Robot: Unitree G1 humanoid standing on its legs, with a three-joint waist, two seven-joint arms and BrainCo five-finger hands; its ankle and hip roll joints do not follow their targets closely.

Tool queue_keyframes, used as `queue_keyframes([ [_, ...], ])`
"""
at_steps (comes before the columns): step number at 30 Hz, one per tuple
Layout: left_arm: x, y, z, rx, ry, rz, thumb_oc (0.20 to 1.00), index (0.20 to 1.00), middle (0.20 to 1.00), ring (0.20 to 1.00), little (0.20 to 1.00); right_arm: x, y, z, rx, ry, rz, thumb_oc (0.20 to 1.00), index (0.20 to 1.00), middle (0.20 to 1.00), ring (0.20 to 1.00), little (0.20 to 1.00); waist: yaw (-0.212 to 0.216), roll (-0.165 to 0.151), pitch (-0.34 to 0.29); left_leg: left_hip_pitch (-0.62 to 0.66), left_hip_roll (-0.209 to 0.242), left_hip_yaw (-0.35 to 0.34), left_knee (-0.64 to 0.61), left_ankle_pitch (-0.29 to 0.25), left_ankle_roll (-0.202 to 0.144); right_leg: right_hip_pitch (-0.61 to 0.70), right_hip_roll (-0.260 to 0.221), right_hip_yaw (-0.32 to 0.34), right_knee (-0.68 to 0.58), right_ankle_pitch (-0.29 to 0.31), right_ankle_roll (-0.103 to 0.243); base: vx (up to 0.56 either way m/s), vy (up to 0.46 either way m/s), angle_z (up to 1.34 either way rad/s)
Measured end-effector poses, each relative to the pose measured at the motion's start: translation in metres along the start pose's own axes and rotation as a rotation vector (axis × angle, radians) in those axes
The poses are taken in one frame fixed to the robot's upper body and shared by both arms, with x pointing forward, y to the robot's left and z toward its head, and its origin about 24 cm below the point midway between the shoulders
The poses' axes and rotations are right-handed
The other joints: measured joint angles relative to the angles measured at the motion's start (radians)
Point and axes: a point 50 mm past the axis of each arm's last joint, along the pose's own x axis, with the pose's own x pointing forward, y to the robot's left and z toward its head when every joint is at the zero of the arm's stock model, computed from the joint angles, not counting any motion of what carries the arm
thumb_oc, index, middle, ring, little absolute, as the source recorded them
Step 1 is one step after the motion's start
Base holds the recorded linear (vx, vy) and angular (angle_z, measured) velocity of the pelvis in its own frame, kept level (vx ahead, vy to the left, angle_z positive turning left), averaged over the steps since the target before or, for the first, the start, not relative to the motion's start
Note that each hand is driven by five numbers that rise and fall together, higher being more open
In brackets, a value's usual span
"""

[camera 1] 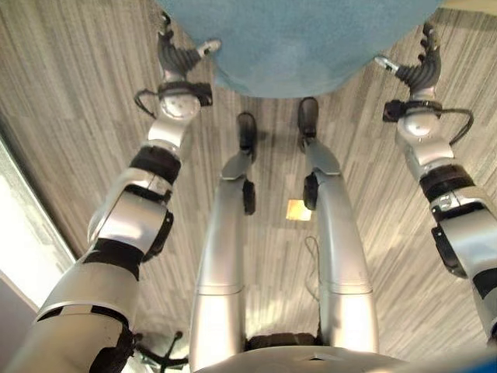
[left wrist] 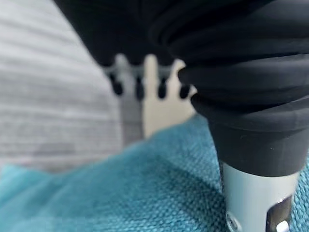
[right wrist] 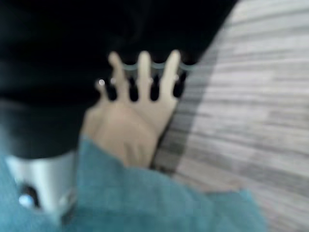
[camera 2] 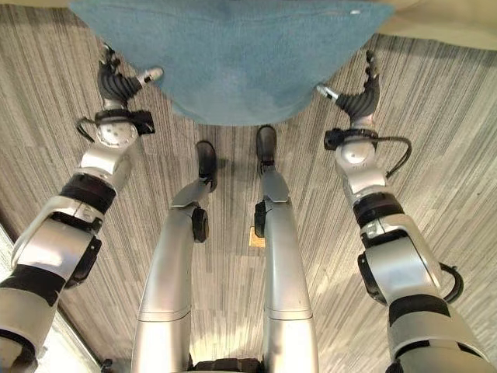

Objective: Pick up all the scattered cushions and arrange them neatly on the sofa.

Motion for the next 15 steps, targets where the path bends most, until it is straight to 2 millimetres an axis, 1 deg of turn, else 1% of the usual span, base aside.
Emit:
queue_keyframes([
  [1,0.000,-0.001,0.002,-0.006,-0.004,-0.004,1.000,1.000,1.000,1.000,1.000,0.001,0.000,0.001,0.012,0.002,0.001,1.000,1.000,1.000,1.000,1.000,0.000,0.000,0.000,-0.002,0.000,0.000,0.001,-0.002,0.002,-0.001,0.000,0.001,0.000,-0.004,0.007,0.04,0.012,-0.04],
  [4,-0.001,-0.006,0.005,-0.047,-0.007,-0.031,1.000,1.000,1.000,1.000,1.000,0.004,0.001,0.009,0.021,-0.018,0.008,1.000,1.000,1.000,1.000,1.000,0.001,0.001,-0.001,-0.023,0.000,0.001,0.005,-0.002,0.003,-0.021,-0.001,0.001,0.002,-0.004,0.008,0.04,0.018,-0.01],
  [5,0.000,-0.014,0.013,-0.087,-0.019,-0.049,1.000,1.000,1.000,1.000,1.000,0.012,0.008,0.031,0.030,-0.078,0.028,1.000,1.000,1.000,1.000,1.000,0.004,0.000,-0.001,-0.060,0.000,0.008,0.021,-0.003,0.004,-0.062,0.000,0.006,0.019,-0.002,0.008,0.04,0.000,0.00],
  [7,0.000,-0.013,0.014,-0.086,-0.021,-0.049,1.000,1.000,1.000,1.000,1.000,0.012,0.008,0.032,0.030,-0.080,0.029,1.000,1.000,1.000,1.000,1.000,0.005,0.000,-0.001,-0.059,0.001,0.012,0.021,-0.002,0.004,-0.064,0.001,0.009,0.022,0.002,0.003,0.03,-0.004,0.00],
  [8,-0.002,-0.020,0.015,-0.093,-0.019,-0.059,1.000,1.000,1.000,1.000,1.000,0.013,0.014,0.038,0.033,-0.091,0.041,1.000,1.000,1.000,1.000,1.000,0.007,0.001,-0.001,-0.058,0.001,0.012,0.021,-0.003,0.004,-0.062,0.001,0.010,0.021,0.001,0.003,0.00,0.000,0.00],
  [10,-0.002,-0.029,0.030,-0.127,-0.057,-0.084,1.000,1.000,1.000,1.000,1.000,0.016,0.019,0.048,0.027,-0.118,0.057,1.000,1.000,1.000,1.000,1.000,0.009,0.001,-0.001,-0.059,0.001,0.012,0.022,-0.002,0.005,-0.062,0.001,0.010,0.020,0.002,0.010,0.00,0.000,0.00],
  [11,-0.003,-0.033,0.030,-0.138,-0.056,-0.092,1.000,1.000,1.000,1.000,1.000,0.015,0.021,0.048,0.027,-0.119,0.063,1.000,1.000,1.000,1.000,1.000,0.010,0.001,-0.001,-0.058,0.001,0.012,0.023,0.000,0.006,-0.059,0.001,0.010,0.020,0.005,0.006,0.00,0.000,0.00],
  [12,-0.007,-0.040,0.028,-0.142,-0.047,-0.098,1.000,1.000,1.000,1.000,1.000,0.011,0.032,0.048,0.033,-0.114,0.090,1.000,1.000,1.000,1.000,1.000,0.010,0.001,-0.001,-0.057,0.002,0.012,0.026,0.000,0.007,-0.058,0.001,0.009,0.021,0.006,0.008,0.00,0.000,0.00],
  [15,-0.008,-0.043,0.029,-0.149,-0.046,-0.100,1.000,1.000,1.000,1.000,1.000,0.009,0.040,0.049,0.029,-0.113,0.114,1.000,1.000,1.000,1.000,1.000,0.012,0.001,-0.001,-0.055,0.002,0.012,0.022,0.007,0.007,-0.054,0.001,0.009,0.015,0.016,0.003,0.00,0.000,0.00],
])
